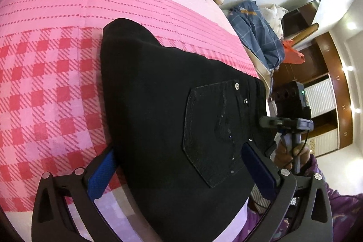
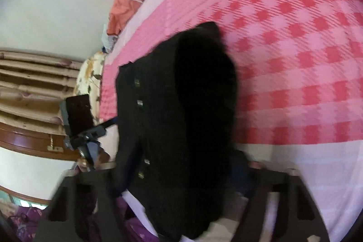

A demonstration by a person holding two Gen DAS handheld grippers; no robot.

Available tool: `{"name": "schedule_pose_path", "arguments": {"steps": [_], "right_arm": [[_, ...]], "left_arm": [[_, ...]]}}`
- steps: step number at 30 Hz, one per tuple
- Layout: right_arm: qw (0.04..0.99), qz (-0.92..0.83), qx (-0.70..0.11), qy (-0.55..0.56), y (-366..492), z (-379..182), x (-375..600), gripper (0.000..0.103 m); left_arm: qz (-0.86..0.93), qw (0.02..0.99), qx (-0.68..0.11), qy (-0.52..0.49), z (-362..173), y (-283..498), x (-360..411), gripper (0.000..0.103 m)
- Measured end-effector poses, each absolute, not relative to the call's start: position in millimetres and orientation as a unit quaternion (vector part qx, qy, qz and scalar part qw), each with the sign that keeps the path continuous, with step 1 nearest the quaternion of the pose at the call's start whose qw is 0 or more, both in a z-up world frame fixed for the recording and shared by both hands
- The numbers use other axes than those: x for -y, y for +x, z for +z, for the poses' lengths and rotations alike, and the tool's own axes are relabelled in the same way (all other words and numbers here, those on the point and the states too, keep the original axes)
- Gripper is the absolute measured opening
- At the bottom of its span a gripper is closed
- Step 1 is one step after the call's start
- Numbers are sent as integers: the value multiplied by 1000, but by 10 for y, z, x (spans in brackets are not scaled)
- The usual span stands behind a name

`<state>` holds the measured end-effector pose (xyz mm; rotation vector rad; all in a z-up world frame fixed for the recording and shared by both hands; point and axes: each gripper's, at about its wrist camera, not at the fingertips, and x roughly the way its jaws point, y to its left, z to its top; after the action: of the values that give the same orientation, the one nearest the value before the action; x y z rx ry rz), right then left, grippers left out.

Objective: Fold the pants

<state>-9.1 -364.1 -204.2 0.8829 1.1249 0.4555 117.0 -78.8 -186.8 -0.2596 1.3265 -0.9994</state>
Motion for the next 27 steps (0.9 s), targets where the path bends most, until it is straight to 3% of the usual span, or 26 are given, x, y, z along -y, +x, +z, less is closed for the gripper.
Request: {"name": "schedule_pose_path", "arguments": {"steps": [3,8,10,12,13,15,16,17,19,22,27], "right_arm": [[694,220,-505,463,-78,-2184,3800,51],[723,231,-516,398,14,-2016,3597,66],[731,232,-520,376,33,-1983,3507,66],[744,228,-524,347,35,-1939,3415,60],[749,220,-530,330,37,-1935,3386,42],[752,215,-525,336,-7,-1946,3403,39],[752,214,-520,343,-20,-1950,3420,36],[752,212,-518,348,-24,-1955,3431,35],[751,216,-502,372,-50,-1930,3451,32],[753,232,-481,384,-77,-1861,3424,30],[749,226,-489,385,-64,-1993,3453,30]], "left_arm": [[-445,678,-580,-79,-1839,1109,862,103],[-448,681,-576,-61,-1834,1087,888,103],[-447,677,-580,-78,-1846,1128,876,103],[-446,672,-583,-96,-1855,1163,854,103],[-446,672,-583,-99,-1856,1164,837,102],[-437,682,-578,-97,-1846,1140,821,99],[-431,688,-576,-91,-1835,1131,826,86],[-416,703,-572,-77,-1812,1113,820,66],[-390,723,-566,-68,-1777,1107,786,47],[-383,729,-560,-94,-1716,1114,694,39],[-390,733,-551,-90,-1628,1126,625,39]]}}
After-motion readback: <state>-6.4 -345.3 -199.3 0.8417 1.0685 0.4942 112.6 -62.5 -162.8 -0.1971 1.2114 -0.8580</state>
